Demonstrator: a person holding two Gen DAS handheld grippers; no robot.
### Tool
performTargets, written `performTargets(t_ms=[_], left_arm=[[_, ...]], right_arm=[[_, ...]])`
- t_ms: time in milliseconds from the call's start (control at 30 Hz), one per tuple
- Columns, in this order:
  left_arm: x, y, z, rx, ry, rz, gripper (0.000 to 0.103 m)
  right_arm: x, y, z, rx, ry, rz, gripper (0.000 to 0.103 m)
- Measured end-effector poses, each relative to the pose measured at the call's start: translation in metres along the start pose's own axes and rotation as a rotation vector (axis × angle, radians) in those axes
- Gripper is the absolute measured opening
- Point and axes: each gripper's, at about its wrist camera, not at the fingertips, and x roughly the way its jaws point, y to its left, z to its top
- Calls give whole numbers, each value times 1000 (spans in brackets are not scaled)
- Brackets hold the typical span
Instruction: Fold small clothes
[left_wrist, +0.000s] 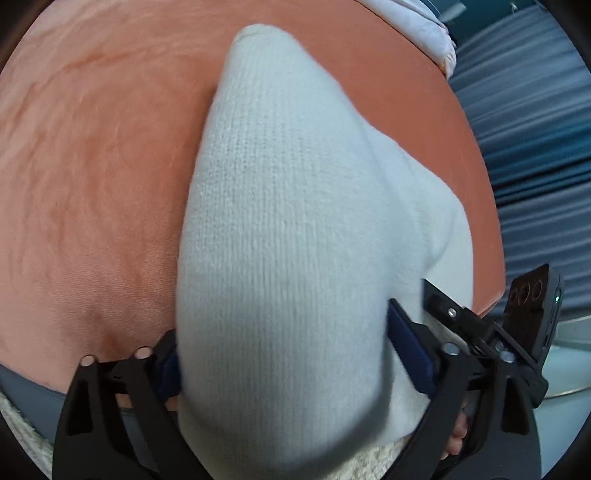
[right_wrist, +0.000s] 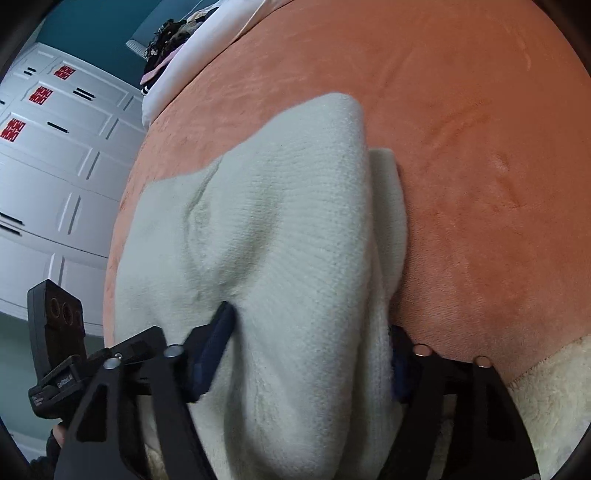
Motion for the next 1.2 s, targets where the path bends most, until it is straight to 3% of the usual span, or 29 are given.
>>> performTargets(t_ms=[100,200,367,533,700,800,867,900,967,1033,1133,1200], left_arm=[[-24,-20,-1,72,-18,-20,63],[-56,-45,-4,139,-58,-70,60],[-124,-88,-5,267,-175,-162,60],[-223,-119,-4,414,-338,-274,60],[-294,-112,3,457,-443,-274,64],[-298,-80,16,413,-473,-241,71],[-272,-49,35,358,-456,-172,81],[-253,-30,44,315,-446,-104,85],[-209,15,54,226,-410,48,89],[-170,50,50,146,-330,246,84],[-156,80,23,102,-305,247,86],[-156,93,10,57,-312,231,88]], right_arm=[[-31,8,-1,20,-60,62,35],[-65,36,-7,-44,-131,66,33],[-142,80,-12,-141,-297,64,33],[-232,142,-11,-265,-512,110,33],[-271,196,-10,-305,-605,223,34],[-248,220,5,-338,-576,262,38],[-212,215,19,-341,-517,273,47],[-186,210,27,-339,-476,260,55],[-116,189,38,-288,-373,136,55],[-60,162,33,-201,-238,11,51],[-35,138,5,-130,-157,48,50],[-30,138,-6,-156,-137,13,51]])
